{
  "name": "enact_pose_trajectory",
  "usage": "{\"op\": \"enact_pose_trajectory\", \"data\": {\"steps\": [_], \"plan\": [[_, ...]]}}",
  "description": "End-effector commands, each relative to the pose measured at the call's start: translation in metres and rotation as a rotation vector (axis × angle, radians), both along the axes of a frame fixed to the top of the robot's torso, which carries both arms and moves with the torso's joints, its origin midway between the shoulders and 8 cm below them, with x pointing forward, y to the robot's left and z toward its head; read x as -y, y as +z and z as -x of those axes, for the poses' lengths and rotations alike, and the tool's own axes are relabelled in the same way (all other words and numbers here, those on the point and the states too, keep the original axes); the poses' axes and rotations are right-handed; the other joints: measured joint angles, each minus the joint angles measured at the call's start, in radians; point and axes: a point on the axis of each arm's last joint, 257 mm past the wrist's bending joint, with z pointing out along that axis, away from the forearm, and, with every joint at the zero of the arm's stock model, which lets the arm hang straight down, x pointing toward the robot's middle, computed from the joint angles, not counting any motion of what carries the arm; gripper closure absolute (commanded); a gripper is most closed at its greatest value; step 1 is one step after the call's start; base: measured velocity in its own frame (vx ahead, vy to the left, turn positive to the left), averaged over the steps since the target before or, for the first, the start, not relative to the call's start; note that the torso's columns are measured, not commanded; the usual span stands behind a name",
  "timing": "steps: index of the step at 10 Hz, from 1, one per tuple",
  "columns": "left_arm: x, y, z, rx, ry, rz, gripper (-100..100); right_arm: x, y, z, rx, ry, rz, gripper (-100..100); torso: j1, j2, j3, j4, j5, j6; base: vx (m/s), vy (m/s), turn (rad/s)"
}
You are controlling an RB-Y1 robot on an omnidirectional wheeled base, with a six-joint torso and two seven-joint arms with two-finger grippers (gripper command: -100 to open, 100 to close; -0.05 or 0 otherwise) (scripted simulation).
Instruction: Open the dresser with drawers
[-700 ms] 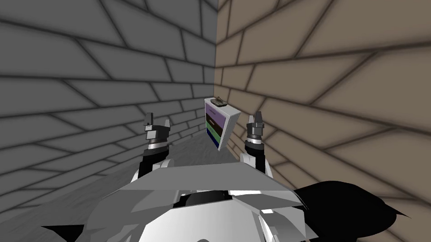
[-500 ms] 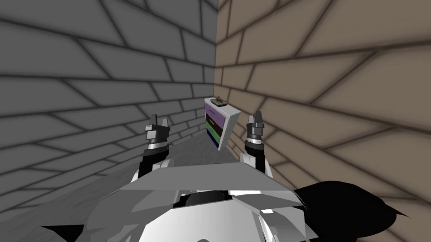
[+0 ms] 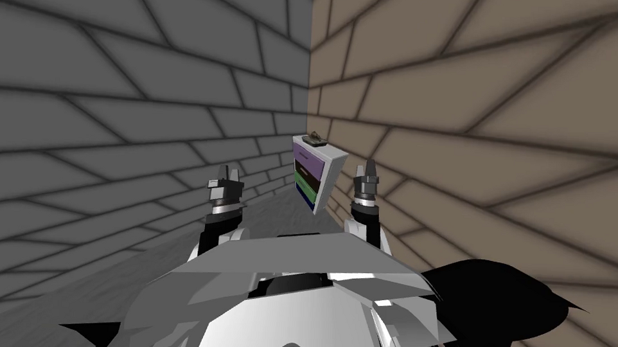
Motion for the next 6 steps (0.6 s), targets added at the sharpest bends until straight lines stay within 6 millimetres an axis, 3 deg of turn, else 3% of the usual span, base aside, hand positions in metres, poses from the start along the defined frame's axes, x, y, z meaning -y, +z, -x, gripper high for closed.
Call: {"op": "enact_pose_trajectory", "data": {"steps": [1,2,3,6], "plan": [[0.0,0.0,0.0,0.0,0.0,0.0,0,0.0,0.0,0.0,0.0,0.0,0.0,0,0.0,0.074,-0.148,0.074,0.0,0.0,0.0,0.0,0.0],[0.0,0.0,0.0,0.0,0.0,0.0,0,0.0,0.0,0.0,0.0,0.0,0.0,0,0.0,0.148,-0.295,0.148,0.0,0.0,0.0,0.0,0.0],[0.0,0.0,0.0,0.0,0.0,0.0,0,-0.008,-0.006,-0.006,-0.028,0.017,0.048,-100,0.0,0.221,-0.443,0.221,0.0,0.0,0.016,0.01,0.017],[0.0,0.0,0.0,-0.001,0.0,0.0,0,-0.026,-0.03,-0.023,-0.116,0.04,0.164,-100,0.0,0.266,-0.537,0.267,0.0,0.0,0.039,0.014,0.032]]}}
